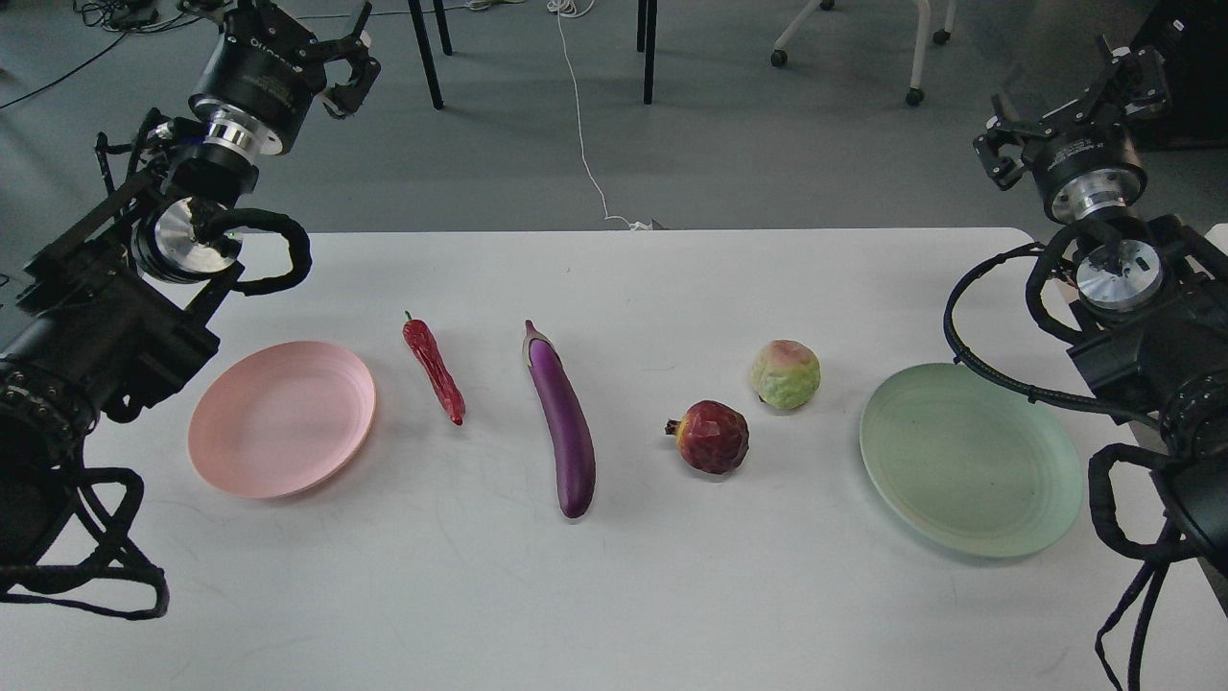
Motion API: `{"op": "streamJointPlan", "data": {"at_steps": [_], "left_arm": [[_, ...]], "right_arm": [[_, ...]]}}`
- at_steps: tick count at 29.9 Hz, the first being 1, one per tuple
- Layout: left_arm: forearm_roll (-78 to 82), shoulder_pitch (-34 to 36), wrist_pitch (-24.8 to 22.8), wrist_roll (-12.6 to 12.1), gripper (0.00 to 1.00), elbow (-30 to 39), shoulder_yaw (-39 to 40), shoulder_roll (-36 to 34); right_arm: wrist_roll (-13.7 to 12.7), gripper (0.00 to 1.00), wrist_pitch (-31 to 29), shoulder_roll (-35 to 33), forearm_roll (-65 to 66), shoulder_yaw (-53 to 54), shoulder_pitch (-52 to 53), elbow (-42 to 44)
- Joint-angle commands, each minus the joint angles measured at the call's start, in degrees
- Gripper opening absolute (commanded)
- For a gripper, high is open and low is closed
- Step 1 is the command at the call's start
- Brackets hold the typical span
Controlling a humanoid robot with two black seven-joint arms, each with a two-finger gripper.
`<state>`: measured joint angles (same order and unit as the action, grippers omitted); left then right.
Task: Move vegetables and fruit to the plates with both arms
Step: 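Move the right gripper over the pale green fruit near the green plate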
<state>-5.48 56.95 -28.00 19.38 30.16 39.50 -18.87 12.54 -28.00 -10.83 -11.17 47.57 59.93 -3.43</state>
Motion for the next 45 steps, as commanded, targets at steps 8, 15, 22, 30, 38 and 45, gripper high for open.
{"op": "streamJointPlan", "data": {"at_steps": [8,15,22,30,38,45], "left_arm": [[0.21,-0.96,1.81,-0.57,0.98,-0.28,-2.94,-0.03],[0.21,-0.26,1.90,-0.39,0.98,-0.54,-2.94,-0.47],[0.64,0.27,1.81,-0.74,0.98,-0.45,-2.85,-0.47],[0.56,0.97,1.55,-0.66,0.98,-0.28,-2.94,-2.05],[0.64,0.97,1.28,-0.66,0.98,0.08,-2.94,-3.81],[0.64,0.80,1.28,-0.57,0.98,0.08,-2.94,-4.34]], "right_arm": [[-0.24,1.00,0.00,-0.77,0.27,-8.10,1.93,-2.37],[-0.33,1.00,0.00,-1.30,0.97,-27.84,13.26,-2.99],[0.20,1.00,0.00,3.17,3.69,-57.28,24.16,-3.16],[0.64,0.99,0.00,10.83,18.79,-74.02,28.57,-5.61],[4.49,0.99,0.00,10.83,42.08,-81.13,28.84,-13.17],[9.16,0.99,0.00,10.83,54.13,-90.28,28.05,-20.92]]}}
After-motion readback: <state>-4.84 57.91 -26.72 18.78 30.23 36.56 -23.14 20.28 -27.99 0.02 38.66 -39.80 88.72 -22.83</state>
